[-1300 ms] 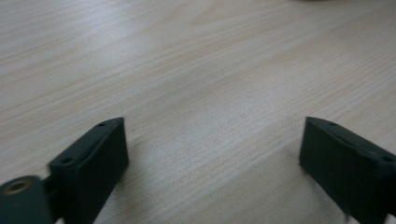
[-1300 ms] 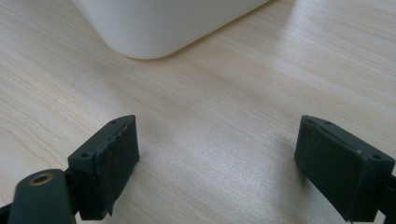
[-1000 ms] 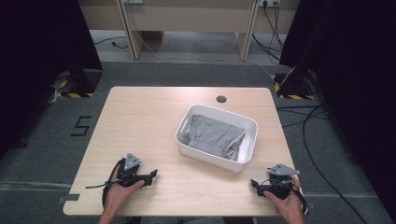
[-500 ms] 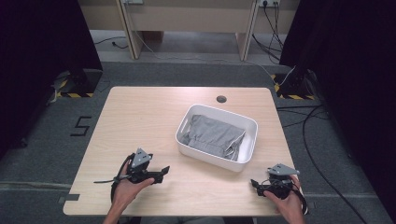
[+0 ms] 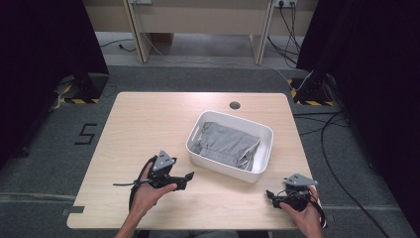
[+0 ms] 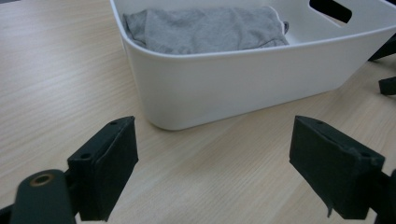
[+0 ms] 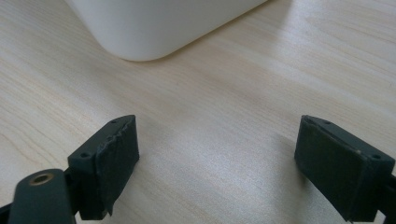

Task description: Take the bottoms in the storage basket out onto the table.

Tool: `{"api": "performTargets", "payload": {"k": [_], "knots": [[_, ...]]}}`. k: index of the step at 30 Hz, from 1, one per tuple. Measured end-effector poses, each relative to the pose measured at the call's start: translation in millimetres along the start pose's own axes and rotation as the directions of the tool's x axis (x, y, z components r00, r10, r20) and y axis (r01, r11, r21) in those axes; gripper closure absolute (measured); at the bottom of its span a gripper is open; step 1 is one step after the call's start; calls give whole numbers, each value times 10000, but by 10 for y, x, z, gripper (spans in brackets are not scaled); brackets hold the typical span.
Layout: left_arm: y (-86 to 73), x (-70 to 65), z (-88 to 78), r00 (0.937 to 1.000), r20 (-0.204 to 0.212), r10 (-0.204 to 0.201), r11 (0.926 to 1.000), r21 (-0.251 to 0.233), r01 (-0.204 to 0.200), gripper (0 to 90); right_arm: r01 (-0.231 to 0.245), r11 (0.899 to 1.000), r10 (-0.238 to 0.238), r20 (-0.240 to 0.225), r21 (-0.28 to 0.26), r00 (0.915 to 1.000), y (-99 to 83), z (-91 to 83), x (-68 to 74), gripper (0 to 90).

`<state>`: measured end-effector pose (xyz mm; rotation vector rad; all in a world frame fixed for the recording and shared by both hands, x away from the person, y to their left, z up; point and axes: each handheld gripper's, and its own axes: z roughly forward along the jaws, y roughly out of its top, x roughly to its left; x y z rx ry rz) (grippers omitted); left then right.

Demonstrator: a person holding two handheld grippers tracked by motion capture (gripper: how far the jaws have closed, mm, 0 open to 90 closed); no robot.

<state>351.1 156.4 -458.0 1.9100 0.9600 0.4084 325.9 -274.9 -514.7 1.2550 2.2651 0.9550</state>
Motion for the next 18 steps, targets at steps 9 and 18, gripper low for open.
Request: {"api": "performTargets", "payload": {"k": [9,18], "knots": [[310,-89,98,9996,205,168,9999,7,-169,147,25,10000,-24,35,-37,10000,4,8,-10,145],[538,-120,256,9985,549,-44,9998,208,33,146,-10,10000,10,30,-27,10000,4,8,-8,145]]}}
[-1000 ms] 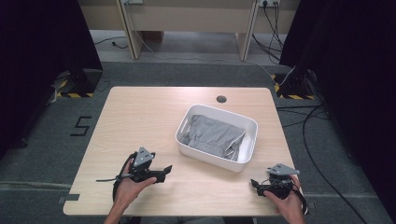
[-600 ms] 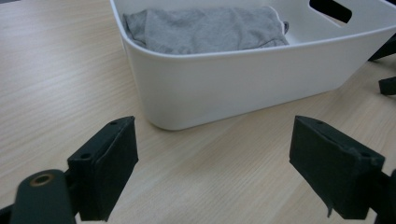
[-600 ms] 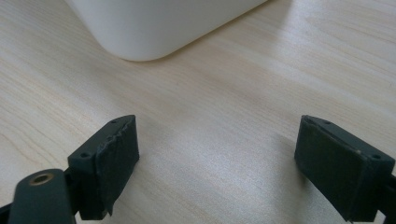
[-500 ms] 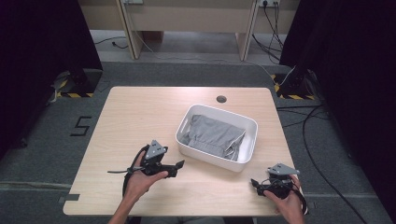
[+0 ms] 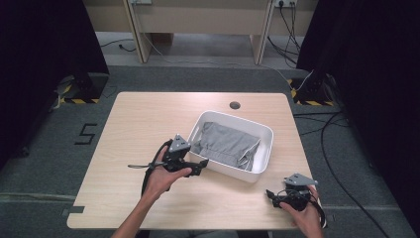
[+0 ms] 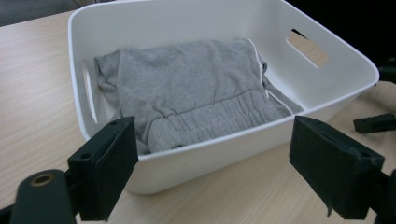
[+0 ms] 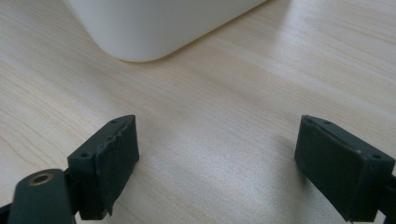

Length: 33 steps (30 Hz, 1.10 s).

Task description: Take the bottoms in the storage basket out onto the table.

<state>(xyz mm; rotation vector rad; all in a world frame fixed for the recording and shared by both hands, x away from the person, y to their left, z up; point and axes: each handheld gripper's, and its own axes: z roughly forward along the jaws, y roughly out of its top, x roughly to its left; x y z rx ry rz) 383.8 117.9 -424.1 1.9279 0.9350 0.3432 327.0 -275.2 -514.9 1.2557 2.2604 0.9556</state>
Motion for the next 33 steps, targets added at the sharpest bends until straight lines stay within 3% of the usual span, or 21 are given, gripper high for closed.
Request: {"api": "performTargets", "payload": {"k": [2,7,23,33], "knots": [[94,-9,49,9999,42,-125,9999,-65,125,145,-13,10000,13,2,4,10000,0,0,1,145],[239,-48,156,9999,110,-6,10000,100,5,145,6,10000,-6,-2,-16,10000,1,2,-2,145],[431,-109,441,10000,73,49,9990,439,-52,145,-56,10000,56,4,6,10000,4,4,-1,144],[623,-150,665,9986,59,524,9943,931,-528,145,-47,10000,47,-8,-6,10000,6,7,-5,144]]}}
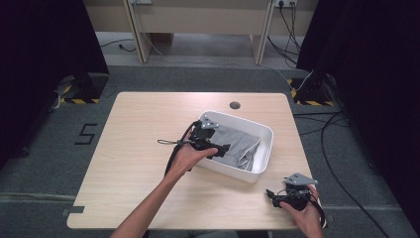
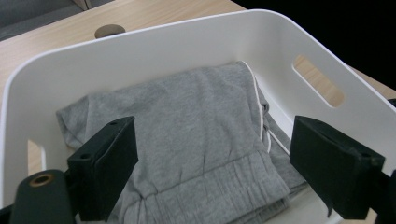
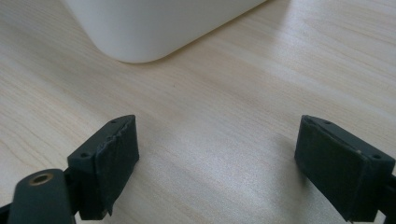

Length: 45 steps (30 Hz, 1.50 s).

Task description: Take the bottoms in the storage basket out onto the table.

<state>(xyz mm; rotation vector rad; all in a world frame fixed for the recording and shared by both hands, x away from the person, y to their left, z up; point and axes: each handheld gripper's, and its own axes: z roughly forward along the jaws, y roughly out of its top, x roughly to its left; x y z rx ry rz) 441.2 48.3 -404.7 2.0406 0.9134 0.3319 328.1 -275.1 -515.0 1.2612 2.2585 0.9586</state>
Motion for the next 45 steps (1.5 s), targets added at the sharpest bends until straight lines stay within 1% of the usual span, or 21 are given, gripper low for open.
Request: {"api": "performTargets", "payload": {"k": [3,5,9,11,15,16,18,23,24,25,26,28,31,33,35,37,38,39,43,44,45], "knots": [[79,-9,73,10000,59,72,9999,140,-72,145,0,10000,0,-4,-1,10000,0,0,0,144],[137,-21,154,9997,94,244,9990,377,-247,145,4,10000,-4,-2,-1,10000,0,0,0,145],[191,-22,278,9992,53,387,9974,613,-390,145,5,10000,-5,-3,-1,10000,0,0,0,145],[201,-23,310,9994,49,349,9977,574,-352,145,7,10000,-7,-3,-1,10000,0,0,0,144],[194,3,436,9992,80,399,9958,827,-405,147,19,10000,-19,12,-2,10000,0,-1,-1,144],[189,37,482,9995,-43,317,9959,849,-313,147,31,10000,-31,5,-13,10000,1,0,-2,144],[191,59,526,9998,-21,190,9953,946,-187,146,-11,10000,11,-14,-4,10000,0,0,1,144],[193,105,615,9997,-110,198,9936,1117,-185,146,49,10000,-49,14,-27,10000,1,1,-4,144],[193,122,670,9999,-148,55,9888,1493,-33,146,66,10000,-66,15,-31,10000,2,2,-5,144],[193,122,670,9999,-148,55,9888,1493,-33,144,66,10000,-66,15,-31,10000,2,2,-5,144],[205,115,692,9998,-205,85,9849,1729,-48,145,34,10000,-34,14,-24,10000,2,1,-3,145],[223,111,699,9998,-136,141,9850,1721,-116,148,74,10000,-74,13,-34,10000,2,2,-6,144],[298,107,708,9993,-249,292,9884,1501,-251,146,56,10000,-56,14,-29,10000,2,2,-5,144],[318,104,759,9992,-228,340,9853,1682,-297,145,77,10000,-77,11,-34,10000,2,2,-6,144],[307,100,847,9976,-388,567,9805,1906,-483,146,13,10000,-13,6,1,10000,2,0,-1,145],[271,121,953,9983,-366,450,9765,2123,-362,148,65,10000,-65,11,-2,10000,2,1,-5,144],[271,121,953,9983,-366,450,9765,2123,-362,148,10,10000,-10,-1,-22,10000,1,2,-1,144],[247,131,1006,9981,-402,467,9728,2287,-363,147,9,10000,-9,-2,-20,10000,1,2,-1,144],[220,154,1059,9985,-395,384,9702,2406,-278,148,48,10000,-48,7,-18,10000,3,5,-5,144],[200,177,1083,9983,-428,406,9643,2635,-280,147,75,10000,-75,28,-21,10000,3,4,-6,144],[200,177,1083,9983,-428,406,9643,2635,-280,147,75,10000,-75,28,-21,10000,3,4,-6,144]]}}
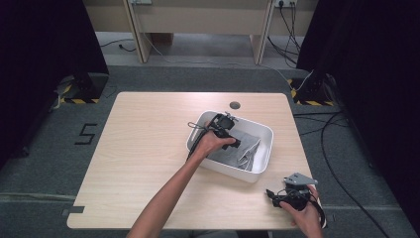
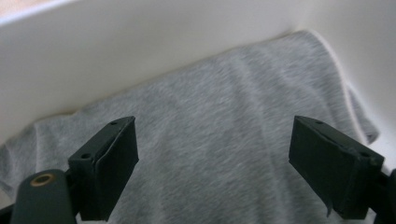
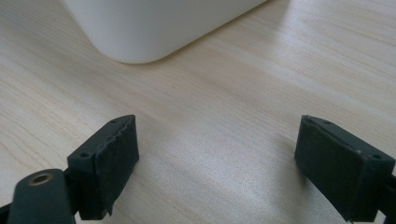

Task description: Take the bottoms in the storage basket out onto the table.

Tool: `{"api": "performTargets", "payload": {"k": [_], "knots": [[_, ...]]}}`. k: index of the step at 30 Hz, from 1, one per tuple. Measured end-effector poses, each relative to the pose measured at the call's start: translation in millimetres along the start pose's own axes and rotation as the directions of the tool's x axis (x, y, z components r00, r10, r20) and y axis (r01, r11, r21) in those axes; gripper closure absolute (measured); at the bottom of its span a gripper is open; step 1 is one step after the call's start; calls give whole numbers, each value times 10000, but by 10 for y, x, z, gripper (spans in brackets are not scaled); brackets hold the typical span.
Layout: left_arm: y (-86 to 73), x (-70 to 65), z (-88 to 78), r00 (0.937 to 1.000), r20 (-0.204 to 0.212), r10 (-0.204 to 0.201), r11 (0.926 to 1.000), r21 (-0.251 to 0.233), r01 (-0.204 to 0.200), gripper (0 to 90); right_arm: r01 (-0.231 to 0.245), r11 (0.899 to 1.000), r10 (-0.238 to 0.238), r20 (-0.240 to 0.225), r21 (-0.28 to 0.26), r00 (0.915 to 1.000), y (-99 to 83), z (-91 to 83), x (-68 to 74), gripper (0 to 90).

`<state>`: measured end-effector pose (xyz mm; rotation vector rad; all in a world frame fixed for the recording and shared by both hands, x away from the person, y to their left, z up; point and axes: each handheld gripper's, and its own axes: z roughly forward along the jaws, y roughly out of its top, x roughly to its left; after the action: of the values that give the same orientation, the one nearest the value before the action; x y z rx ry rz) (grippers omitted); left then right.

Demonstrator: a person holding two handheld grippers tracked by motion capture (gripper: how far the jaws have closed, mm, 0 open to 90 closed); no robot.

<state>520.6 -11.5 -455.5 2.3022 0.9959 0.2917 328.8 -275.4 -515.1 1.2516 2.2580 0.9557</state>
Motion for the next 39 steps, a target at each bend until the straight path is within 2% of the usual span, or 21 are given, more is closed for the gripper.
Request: {"api": "performTargets", "payload": {"k": [3,6,7,11,13,15,17,18,22,27,28,29,30,34,36,39], "knots": [[-18,21,41,10000,14,-90,9999,57,90,146,0,10000,0,-2,-1,10000,0,1,-1,144],[-30,2,82,9999,-120,79,9996,266,-76,144,-6,10000,6,1,1,10000,1,1,0,144],[-30,-6,100,10000,-44,-12,9996,296,14,144,-6,10000,6,1,1,10000,1,1,0,144],[-60,-38,235,9999,-38,126,9967,798,-123,142,-22,10000,22,-14,4,10000,0,2,1,144],[-81,-20,301,9998,-42,-197,9952,953,200,133,-20,10000,20,-14,4,10000,0,2,1,144],[-92,10,332,9986,17,-528,9939,970,524,103,-36,10000,36,-10,4,10000,1,3,2,144],[-91,3,331,9987,-41,-507,9938,991,508,102,-8,10000,8,0,-4,10000,1,3,0,144],[-95,-15,347,9985,-204,-500,9939,969,517,93,-7,10000,7,-11,1,10000,1,3,0,144],[-95,-7,356,9980,-212,-590,9932,994,608,80,-59,10000,59,1,6,10000,3,4,3,144],[-110,2,342,9976,-256,-638,9939,886,659,141,-19,10000,19,0,-4,10000,2,5,0,144],[-110,9,334,9975,-268,-654,9940,855,675,167,-30,10000,30,4,-1,10000,2,4,1,144],[-110,19,323,9971,-280,-707,9941,809,727,265,-20,10000,20,1,-5,10000,2,5,1,144],[-113,28,313,9965,-293,-779,9943,706,798,265,-20,10000,20,1,-5,10000,2,5,1,144],[-147,88,278,9938,11,-1111,9936,218,1110,613,-19,10000,19,2,-4,10000,2,5,1,144],[-152,99,269,9935,100,-1134,9934,200,1132,664,-30,10000,30,6,-1,10000,2,4,2,144],[-145,100,261,9932,98,-1160,9929,261,1157,684,-30,10000,30,5,-1,10000,2,4,2,144]]}}
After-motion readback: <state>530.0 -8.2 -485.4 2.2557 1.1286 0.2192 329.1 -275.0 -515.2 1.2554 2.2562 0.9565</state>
